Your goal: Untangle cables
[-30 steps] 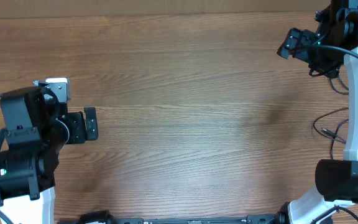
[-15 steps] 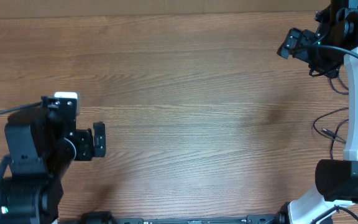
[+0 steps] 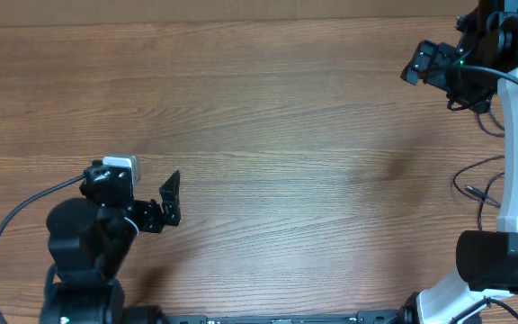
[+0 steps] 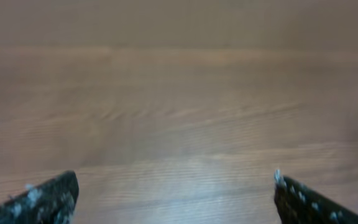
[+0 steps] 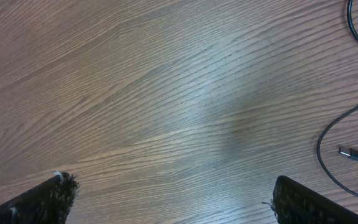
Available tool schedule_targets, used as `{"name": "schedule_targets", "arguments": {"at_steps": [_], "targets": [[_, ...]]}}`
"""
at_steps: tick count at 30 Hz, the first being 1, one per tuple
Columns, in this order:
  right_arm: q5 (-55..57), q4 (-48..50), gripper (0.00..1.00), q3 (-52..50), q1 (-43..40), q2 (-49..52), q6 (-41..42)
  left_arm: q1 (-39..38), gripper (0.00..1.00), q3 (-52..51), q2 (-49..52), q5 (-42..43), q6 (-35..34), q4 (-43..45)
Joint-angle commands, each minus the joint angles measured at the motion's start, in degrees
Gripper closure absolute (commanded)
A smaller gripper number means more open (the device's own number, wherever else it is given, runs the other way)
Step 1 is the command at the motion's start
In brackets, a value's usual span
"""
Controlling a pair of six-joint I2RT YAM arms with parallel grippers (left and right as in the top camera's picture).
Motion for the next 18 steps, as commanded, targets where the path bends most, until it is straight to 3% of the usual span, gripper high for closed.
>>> {"name": "schedule_targets", "arguments": {"at_steps": [1,6,18], "targets": [[0.09,-0.02,0.0,1.09,0.02,-1.14,0.0,-1.55,0.0,-8.2,-3.98,5.09,-5.35,12.2],[0.09,-0.02,0.0,1.09,0.02,-1.14,-0.02,-4.42,0.0,-17.29,-9.88,4.98,-5.86,27.87],[0.09,-0.02,0.0,1.09,0.02,-1.14,0.0,-4.5,0.0,-24.17,-26.62,-1.88,-5.86,34.56]]}}
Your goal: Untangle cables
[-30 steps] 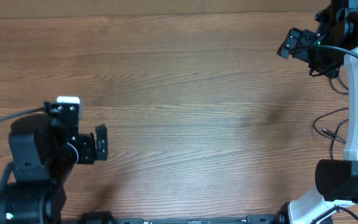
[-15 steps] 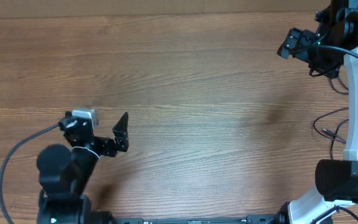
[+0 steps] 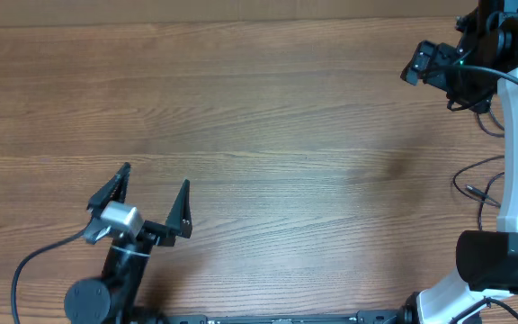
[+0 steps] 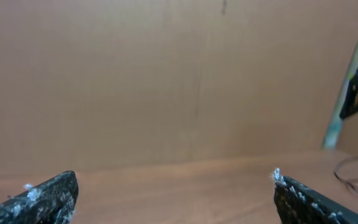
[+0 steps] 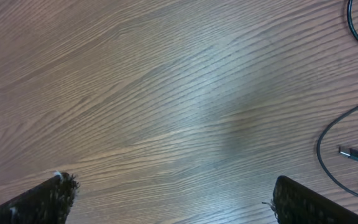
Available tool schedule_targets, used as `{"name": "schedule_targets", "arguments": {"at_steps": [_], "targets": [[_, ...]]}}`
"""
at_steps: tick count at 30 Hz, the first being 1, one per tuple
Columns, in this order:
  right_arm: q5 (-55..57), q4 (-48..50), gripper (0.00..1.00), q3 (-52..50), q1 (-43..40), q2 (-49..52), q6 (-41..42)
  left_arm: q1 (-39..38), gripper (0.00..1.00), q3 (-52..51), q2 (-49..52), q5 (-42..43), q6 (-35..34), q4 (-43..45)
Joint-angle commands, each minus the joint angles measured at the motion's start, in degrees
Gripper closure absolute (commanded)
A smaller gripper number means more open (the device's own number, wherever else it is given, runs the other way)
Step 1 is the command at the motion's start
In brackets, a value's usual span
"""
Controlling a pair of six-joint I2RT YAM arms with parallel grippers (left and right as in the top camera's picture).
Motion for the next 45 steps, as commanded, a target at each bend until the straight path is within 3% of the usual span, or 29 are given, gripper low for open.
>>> {"name": "schedule_targets", "arguments": {"at_steps": [1,11,20,27,36,39,43,45], "targets": [[0.11,0.04,0.0,1.09,0.04,-1.14,0.02,-0.39,0.0,-0.68,-4.2,-3.45,-0.55,1.36],[0.11,0.04,0.0,1.09,0.04,-1.14,0.02,-0.42,0.0,-1.7,-4.96,-5.16,-0.57,7.3],[0.11,0.04,0.0,1.09,0.04,-1.14,0.02,-0.37,0.01,-9.94,-5.42,-5.18,-0.57,26.01],[0.11,0.04,0.0,1.09,0.04,-1.14,0.02,-0.39,0.0,-17.9,-9.97,-6.91,-1.25,33.14],[0.11,0.04,0.0,1.09,0.04,-1.14,0.02,-0.35,0.0,-17.7,-9.88,-7.67,-1.16,22.95],[0.11,0.04,0.0,1.09,0.04,-1.14,0.02,-0.42,0.0,-17.73,-9.88,-11.65,-1.66,13.9],[0.11,0.04,0.0,1.09,0.04,-1.14,0.02,-0.31,0.01,-17.73,-9.88,-22.32,-10.58,-1.2],[0.11,0.04,0.0,1.09,0.04,-1.14,0.02,-0.31,0.0,-17.73,-9.88,-23.54,-11.13,-6.08]]}}
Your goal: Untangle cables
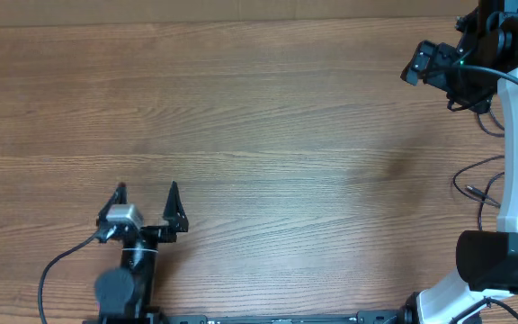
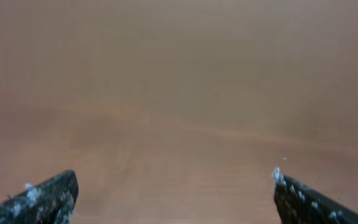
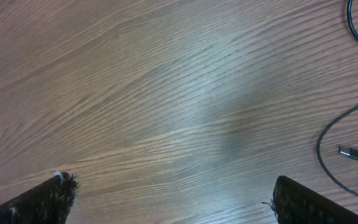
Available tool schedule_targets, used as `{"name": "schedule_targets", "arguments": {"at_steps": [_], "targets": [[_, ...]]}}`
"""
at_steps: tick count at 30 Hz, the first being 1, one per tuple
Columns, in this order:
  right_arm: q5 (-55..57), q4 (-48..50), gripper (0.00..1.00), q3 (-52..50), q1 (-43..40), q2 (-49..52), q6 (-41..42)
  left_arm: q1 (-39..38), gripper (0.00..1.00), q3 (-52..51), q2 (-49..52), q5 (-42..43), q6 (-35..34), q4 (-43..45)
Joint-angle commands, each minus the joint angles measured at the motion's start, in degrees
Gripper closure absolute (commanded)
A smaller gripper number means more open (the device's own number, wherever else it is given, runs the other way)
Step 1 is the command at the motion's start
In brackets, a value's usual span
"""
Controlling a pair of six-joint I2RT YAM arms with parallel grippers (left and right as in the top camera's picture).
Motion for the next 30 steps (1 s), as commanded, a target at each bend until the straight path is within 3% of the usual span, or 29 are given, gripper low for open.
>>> {"name": "schedule_targets", "arguments": {"at_steps": [1,30], "targets": [[0.11,0.11,0.0,1.09,0.02,-1.14,-0.02,-0.33,0.0,-0.22,-0.5,-6.12,-2.29,-3.58],[0.11,0.11,0.0,1.09,0.02,-1.14,-0.02,1.01,0.01,-0.17,-0.5,-2.05,10.36,-4.11]]}}
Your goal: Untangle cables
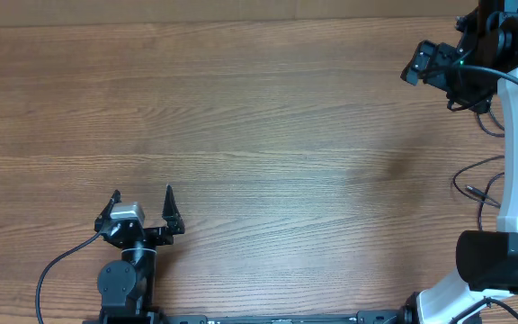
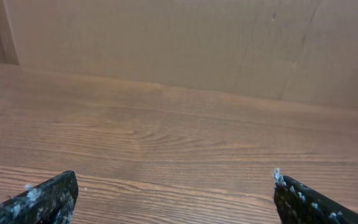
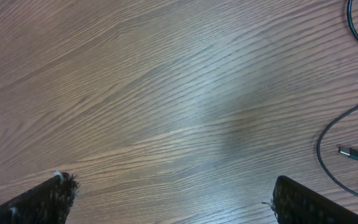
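Observation:
Thin dark cables lie at the table's right edge beside the white right arm; in the right wrist view a cable loop with a plug end shows at the right. My right gripper hangs open high over bare wood at the far right, holding nothing. My left gripper stands open near the front left edge, its fingers pointing toward the far side; in its own view the left gripper has only wood between its fingers.
A brown cardboard wall runs along the table's far edge. The wooden table spans the whole overhead view. The white right arm stands along the right edge, and the left arm's black cable trails at the front left.
The left arm has drawn back slightly toward the front edge and its wrist camera has tilted, now showing the tabletop and far wall sharply. The right arm has not moved.
The left gripper first lay open, sideways, low over the wood at the left. It then stood open facing the far wall nearer the front edge, then closer in still, and now rests by its base. The right gripper stayed open and still throughout.

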Available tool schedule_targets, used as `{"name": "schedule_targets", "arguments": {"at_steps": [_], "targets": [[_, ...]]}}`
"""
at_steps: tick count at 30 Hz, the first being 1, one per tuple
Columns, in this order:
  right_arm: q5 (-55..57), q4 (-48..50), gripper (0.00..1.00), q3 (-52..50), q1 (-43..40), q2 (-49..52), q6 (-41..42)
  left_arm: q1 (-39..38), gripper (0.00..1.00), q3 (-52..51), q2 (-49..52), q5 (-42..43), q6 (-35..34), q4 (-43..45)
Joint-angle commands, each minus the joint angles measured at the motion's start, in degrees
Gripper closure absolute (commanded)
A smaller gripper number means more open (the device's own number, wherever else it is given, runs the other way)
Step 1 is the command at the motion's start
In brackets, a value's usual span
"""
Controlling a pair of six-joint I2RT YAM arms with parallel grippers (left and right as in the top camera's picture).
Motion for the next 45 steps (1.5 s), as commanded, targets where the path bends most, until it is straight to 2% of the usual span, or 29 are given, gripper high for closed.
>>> {"name": "schedule_targets", "arguments": {"at_steps": [1,4,45], "targets": [[0.11,0.09,0.0,1.09,0.02,-1.14,0.0,0.35,0.01,-0.17,-0.46,0.44,3.89,-0.24],[0.11,0.09,0.0,1.09,0.02,-1.14,0.0,0.35,0.01,-0.15,-0.46,1.03,6.21,-0.37],[0.11,0.09,0.0,1.09,0.02,-1.14,0.0,0.37,0.0,-0.15,-0.39,1.38,6.14,0.0]]}}
